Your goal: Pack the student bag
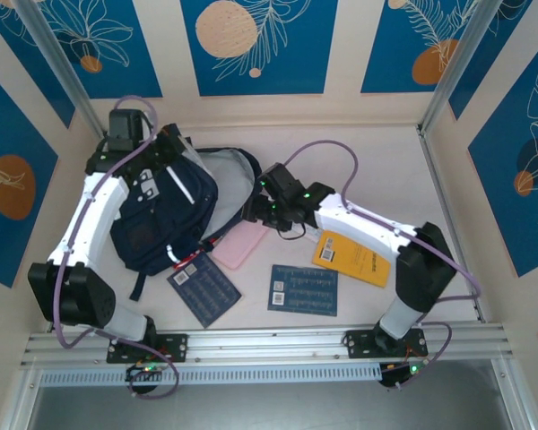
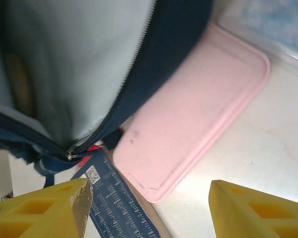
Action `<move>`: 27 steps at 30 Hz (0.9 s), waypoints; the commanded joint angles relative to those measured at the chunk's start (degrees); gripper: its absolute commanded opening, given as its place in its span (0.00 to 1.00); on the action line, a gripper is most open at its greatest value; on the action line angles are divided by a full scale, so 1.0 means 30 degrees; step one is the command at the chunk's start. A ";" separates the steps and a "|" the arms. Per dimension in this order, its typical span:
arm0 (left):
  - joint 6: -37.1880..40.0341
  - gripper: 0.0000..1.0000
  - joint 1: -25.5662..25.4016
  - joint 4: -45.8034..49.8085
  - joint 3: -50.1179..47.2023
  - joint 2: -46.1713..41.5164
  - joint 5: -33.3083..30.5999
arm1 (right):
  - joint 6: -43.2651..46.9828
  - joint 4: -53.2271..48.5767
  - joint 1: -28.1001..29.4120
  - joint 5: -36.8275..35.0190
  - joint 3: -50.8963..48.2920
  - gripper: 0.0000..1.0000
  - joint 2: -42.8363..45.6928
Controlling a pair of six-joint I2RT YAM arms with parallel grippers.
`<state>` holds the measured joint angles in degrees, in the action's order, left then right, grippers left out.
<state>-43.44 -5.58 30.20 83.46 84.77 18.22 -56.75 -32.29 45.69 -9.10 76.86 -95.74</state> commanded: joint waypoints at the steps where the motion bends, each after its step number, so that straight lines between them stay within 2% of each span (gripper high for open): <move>1: -0.0497 0.00 -0.0313 -0.1691 -0.1334 -0.0238 0.0746 | -0.3715 -0.2863 0.0409 -0.0500 0.1565 0.68 -0.1837; 5: -0.0892 0.00 -0.0607 -0.2671 -0.2930 -0.0252 0.0752 | -0.6347 -0.6023 0.0676 -0.0448 0.4233 0.75 -0.4392; 10: -0.0926 0.00 -0.0628 -0.3431 -0.3924 -0.0046 0.0497 | -0.7777 -0.7304 0.0956 0.0840 0.6604 0.82 -0.7020; 19: -0.1141 0.00 -0.0424 -0.4182 -0.4467 -0.0074 0.0556 | -0.8420 -0.7714 0.1760 0.1816 0.8911 0.82 -1.0183; 27: -0.1172 0.00 -0.0111 -0.4168 -0.4558 -0.0245 0.0735 | -0.7780 -0.8483 0.1616 0.0780 0.8133 0.79 -1.0827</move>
<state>-46.50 -6.96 18.55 70.11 84.77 20.18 -79.90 -53.39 50.61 -5.37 103.11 -126.58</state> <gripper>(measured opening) 0.046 0.790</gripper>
